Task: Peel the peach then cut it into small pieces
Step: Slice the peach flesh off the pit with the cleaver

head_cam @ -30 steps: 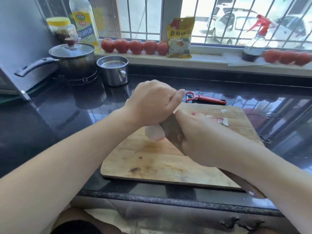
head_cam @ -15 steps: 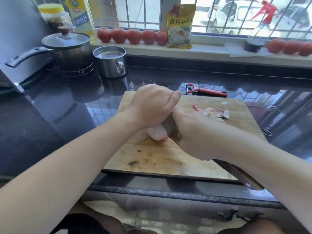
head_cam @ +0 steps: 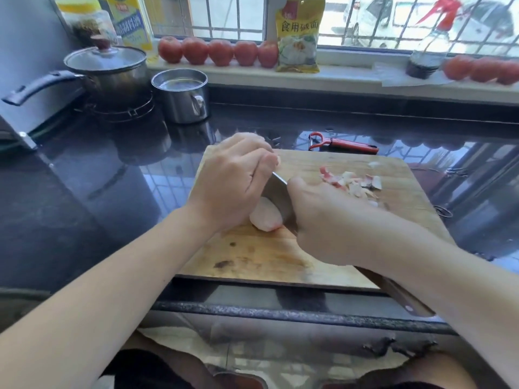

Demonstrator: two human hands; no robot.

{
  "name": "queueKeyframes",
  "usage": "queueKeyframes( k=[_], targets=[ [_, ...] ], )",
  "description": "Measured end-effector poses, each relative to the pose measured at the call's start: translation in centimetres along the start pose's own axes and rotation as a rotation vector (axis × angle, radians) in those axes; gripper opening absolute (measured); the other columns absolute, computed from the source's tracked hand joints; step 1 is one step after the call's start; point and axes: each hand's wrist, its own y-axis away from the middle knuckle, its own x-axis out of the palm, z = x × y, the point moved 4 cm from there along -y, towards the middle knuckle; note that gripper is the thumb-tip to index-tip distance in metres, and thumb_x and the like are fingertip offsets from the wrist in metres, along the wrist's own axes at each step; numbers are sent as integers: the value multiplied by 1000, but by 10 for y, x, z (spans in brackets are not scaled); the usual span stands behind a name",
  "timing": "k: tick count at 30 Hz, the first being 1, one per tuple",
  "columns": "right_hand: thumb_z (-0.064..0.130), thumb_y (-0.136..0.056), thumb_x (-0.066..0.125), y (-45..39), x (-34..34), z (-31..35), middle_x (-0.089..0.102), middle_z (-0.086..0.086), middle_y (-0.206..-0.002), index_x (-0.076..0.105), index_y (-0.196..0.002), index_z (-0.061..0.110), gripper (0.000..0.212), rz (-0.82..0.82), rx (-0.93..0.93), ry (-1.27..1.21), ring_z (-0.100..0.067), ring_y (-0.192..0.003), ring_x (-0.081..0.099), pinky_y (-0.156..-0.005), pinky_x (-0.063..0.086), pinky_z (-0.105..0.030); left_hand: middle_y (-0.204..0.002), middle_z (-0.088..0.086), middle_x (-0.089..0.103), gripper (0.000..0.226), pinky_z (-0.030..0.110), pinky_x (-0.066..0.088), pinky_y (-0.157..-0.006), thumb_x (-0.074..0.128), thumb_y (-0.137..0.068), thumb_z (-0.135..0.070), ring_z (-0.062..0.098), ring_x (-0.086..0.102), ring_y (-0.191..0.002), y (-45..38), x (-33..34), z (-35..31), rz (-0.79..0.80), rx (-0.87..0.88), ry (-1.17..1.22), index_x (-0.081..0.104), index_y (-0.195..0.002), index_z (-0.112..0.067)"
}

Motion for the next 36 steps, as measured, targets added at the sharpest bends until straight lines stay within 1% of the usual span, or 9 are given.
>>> queueKeyframes(
  k=[3, 6, 10, 17, 21, 24, 29, 32, 36],
  targets=[
    [14, -94, 51, -4, -1, -3, 51, -7, -89, 34, -100, 21, 19, 39, 36, 25, -21, -64, 56, -45, 43, -32, -115, 8, 67, 30, 35, 43, -104, 48, -105, -16, 26, 58, -117, 3, -14, -6, -131, -35, 34, 76, -102, -6],
    [13, -96, 50, 1, -17, -5, 53, -6, -94, 39, -104, 21, 16, 4, 50, 49, -21, -64, 58, -45, 44, -30, -105, 2, 61, 12, 21, 37, -95, 56, -94, 1, 23, 54, -103, 17, -34, -7, -243, -180, 62, 66, -97, -6],
    [12, -96, 50, 6, -43, 0, 56, -8, -88, 34, -87, 22, 21, -145, 22, 73, -21, -56, 61, -42, 39, -28, -93, -5, 54, 21, 15, 36, -83, 52, -84, 9, 14, 50, -90, 30, -44, -1, -277, -307, 75, 60, -91, -10],
    [12, -91, 48, -9, 11, 7, 44, -2, -82, 32, -96, 21, 19, -42, -3, -32, -18, -67, 43, -50, 29, -33, -86, -9, 55, 17, 20, 36, -67, 50, -82, -6, 3, 48, -75, 57, -23, -4, -1, -426, 146, 56, -84, -22],
    [13, -92, 45, -9, 5, 7, 40, -3, -79, 32, -98, 19, 16, -20, -34, 5, -17, -62, 42, -47, 29, -32, -103, -8, 57, 17, 18, 42, -76, 62, -88, -14, 5, 54, -88, 65, -8, -14, 207, -447, 247, 57, -101, -25],
    [8, -92, 47, -11, 1, 8, 46, -7, -82, 33, -103, 17, 21, 15, 3, 33, -22, -60, 51, -43, 38, -31, -114, -14, 47, 31, 36, 51, -86, 67, -87, -35, 8, 52, -100, 67, 2, -18, 308, -422, 225, 56, -114, -27],
    [7, -93, 50, -20, 3, 10, 44, -6, -83, 31, -107, 16, 26, 36, 17, 52, -21, -60, 48, -45, 39, -32, -107, -14, 44, 33, 46, 51, -83, 67, -79, -44, 14, 50, -96, 62, 4, -19, 287, -471, 191, 55, -105, -27],
    [10, -95, 53, -22, 2, 7, 49, -9, -95, 33, -110, 19, 26, 36, 47, -44, -28, -67, 62, -47, 56, -37, -104, -13, 46, 30, 45, 51, -82, 76, -82, -38, 10, 50, -94, 62, 5, -17, 262, -478, 198, 57, -103, -26],
    [7, -91, 61, -27, 7, 9, 50, -8, -96, 37, -118, 21, 39, 10, 62, -75, -27, -73, 64, -58, 63, -42, -104, -14, 47, 31, 45, 52, -83, 79, -82, -34, 11, 53, -94, 63, 2, -22, 264, -525, 201, 56, -102, -27]
  ],
)
